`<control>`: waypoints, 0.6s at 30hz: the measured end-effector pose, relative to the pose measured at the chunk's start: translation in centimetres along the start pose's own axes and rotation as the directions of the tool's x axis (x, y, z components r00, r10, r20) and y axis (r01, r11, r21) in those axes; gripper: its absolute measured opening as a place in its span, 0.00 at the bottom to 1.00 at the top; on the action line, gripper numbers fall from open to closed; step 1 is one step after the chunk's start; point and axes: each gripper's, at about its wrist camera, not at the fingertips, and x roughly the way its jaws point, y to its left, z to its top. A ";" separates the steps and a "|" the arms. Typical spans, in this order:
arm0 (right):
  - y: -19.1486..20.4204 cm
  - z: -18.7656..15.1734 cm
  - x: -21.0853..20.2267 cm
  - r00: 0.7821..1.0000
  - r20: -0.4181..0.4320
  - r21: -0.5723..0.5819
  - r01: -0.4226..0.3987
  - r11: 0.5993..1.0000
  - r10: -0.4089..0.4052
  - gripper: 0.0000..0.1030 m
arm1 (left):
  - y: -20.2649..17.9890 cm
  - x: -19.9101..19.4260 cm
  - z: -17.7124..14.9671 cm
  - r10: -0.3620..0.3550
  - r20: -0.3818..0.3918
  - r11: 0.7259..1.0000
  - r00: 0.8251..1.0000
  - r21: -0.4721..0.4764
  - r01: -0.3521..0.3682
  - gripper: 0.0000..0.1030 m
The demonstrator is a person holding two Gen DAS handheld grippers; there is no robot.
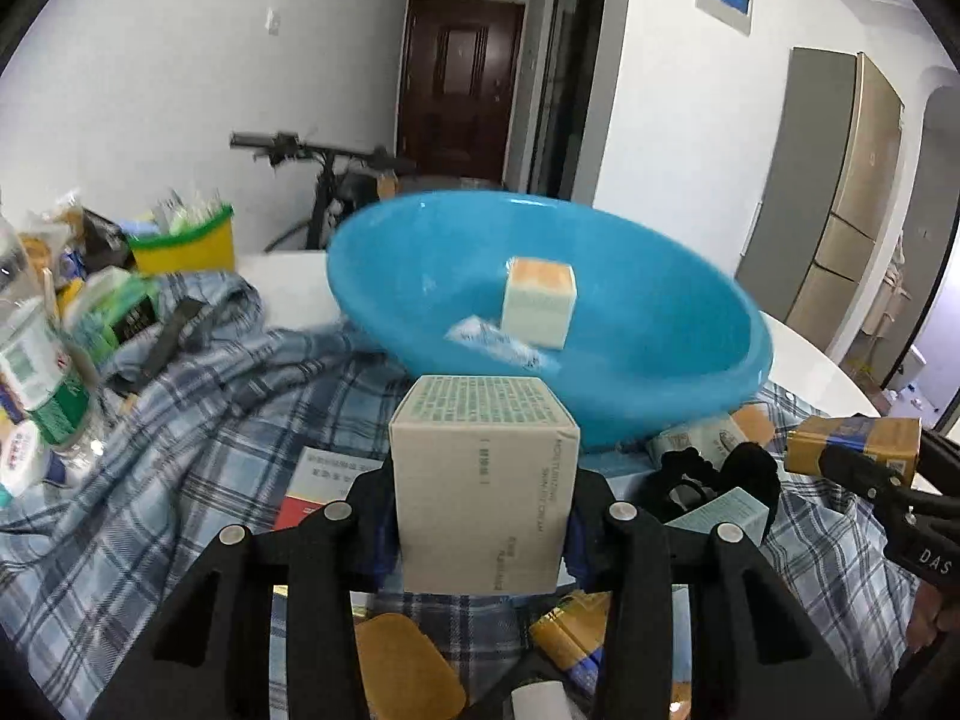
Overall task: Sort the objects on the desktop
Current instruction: 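Carry the beige box over the basin with the left tool while the right tool carries the gold pack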
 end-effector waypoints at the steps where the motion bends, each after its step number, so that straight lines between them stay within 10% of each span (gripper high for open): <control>1: 0.2 0.0 -0.2 1.000 0.005 -0.006 0.005 1.000 -0.005 0.50 | 0.0 -0.4 0.0 -0.001 0.004 1.000 1.000 0.001 0.001 0.43; 18: 2.5 -0.2 -2.5 0.995 0.103 0.007 0.016 1.000 -0.016 0.50 | -4.1 -5.5 -2.6 -0.035 0.065 0.999 0.997 0.025 0.034 0.43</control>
